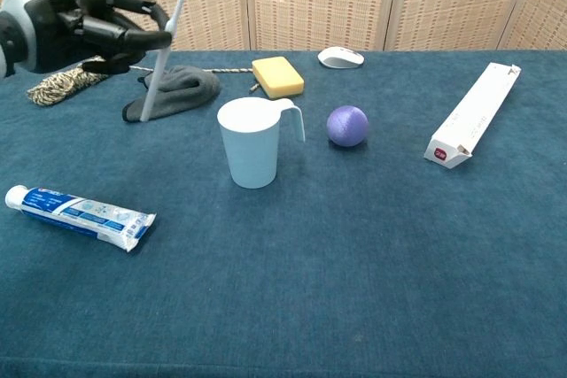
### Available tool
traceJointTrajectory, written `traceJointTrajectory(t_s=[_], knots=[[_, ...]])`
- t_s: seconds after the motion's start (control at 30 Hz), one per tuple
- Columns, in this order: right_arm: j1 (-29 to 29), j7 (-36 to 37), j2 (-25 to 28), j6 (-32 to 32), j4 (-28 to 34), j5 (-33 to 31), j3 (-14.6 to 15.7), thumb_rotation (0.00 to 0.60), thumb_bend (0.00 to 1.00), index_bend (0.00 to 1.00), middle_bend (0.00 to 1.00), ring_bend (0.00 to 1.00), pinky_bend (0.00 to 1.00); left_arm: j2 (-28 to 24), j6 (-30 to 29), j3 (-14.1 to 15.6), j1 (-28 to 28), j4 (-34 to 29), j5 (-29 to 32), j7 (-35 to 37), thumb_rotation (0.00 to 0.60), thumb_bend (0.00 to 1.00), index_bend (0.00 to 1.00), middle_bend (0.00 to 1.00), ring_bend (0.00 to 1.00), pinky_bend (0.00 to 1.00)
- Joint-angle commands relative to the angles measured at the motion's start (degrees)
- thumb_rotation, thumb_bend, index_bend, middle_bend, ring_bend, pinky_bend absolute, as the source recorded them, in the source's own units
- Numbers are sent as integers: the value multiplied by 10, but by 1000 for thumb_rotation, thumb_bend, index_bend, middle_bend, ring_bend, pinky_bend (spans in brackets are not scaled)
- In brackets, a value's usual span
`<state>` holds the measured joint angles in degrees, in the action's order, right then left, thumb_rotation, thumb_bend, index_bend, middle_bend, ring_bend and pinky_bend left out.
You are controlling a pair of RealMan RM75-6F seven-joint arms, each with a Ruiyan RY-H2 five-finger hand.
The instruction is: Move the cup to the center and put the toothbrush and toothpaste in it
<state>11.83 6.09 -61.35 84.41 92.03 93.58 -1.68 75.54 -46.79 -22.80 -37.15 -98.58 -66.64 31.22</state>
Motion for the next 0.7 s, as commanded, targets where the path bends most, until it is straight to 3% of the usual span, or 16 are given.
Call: traceJointTrajectory(t_s=[0.03, 0.7], knots=[[-2, 1, 0, 1, 0, -2, 0, 600, 207, 0, 190, 158, 182, 23, -4, -11, -17, -7, -3, 9, 600, 459, 633, 958, 825, 1000], [-16, 23, 1, 9, -17, -9, -2, 600, 206, 0, 190, 158, 182, 148, -34, -46, -117, 85, 144, -93, 600, 459, 621, 955, 820, 1000]])
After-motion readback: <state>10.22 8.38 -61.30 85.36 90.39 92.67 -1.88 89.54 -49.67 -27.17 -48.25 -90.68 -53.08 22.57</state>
